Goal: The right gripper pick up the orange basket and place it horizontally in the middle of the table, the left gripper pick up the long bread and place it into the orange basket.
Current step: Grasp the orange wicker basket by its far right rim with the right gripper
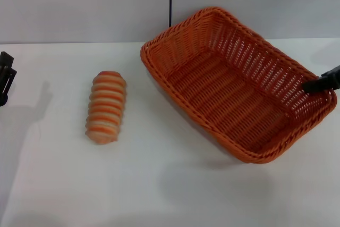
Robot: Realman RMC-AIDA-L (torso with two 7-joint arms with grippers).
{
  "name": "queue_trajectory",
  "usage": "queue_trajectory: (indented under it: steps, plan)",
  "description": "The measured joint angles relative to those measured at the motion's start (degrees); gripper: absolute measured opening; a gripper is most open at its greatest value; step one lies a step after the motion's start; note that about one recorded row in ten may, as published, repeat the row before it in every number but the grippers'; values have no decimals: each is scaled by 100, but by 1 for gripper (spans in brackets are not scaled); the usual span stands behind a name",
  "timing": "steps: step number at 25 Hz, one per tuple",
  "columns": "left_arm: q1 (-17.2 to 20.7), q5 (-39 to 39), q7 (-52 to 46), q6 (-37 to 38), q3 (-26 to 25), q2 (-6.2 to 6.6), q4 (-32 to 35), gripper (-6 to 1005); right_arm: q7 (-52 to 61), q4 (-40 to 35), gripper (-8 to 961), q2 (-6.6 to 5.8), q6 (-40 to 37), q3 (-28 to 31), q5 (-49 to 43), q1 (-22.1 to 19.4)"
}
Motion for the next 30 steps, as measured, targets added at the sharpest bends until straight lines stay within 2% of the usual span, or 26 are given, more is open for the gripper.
queue_trajectory:
  steps: [3,9,11,19,25,30]
  plan:
    - [3,2,0,0,0,0,0,858,-87,58,311,35,-26,26,36,-25]
    - [3,16,-2,0,0,0,0,858,-195,101,177,116,-7,62,56,-37]
    - [3,22,-3,20,0,0,0,858,-252,122,176,161,0,97,100,-66]
    - [50,23,-6,68,0,0,0,858,-273,202,173,169,30,115,330,-142]
    - [56,25,-8,75,0,9,0,858,-374,618,171,173,135,148,689,-384]
    - [42,31,-9,85,0,9,0,858,-626,966,169,168,417,419,1147,-590]
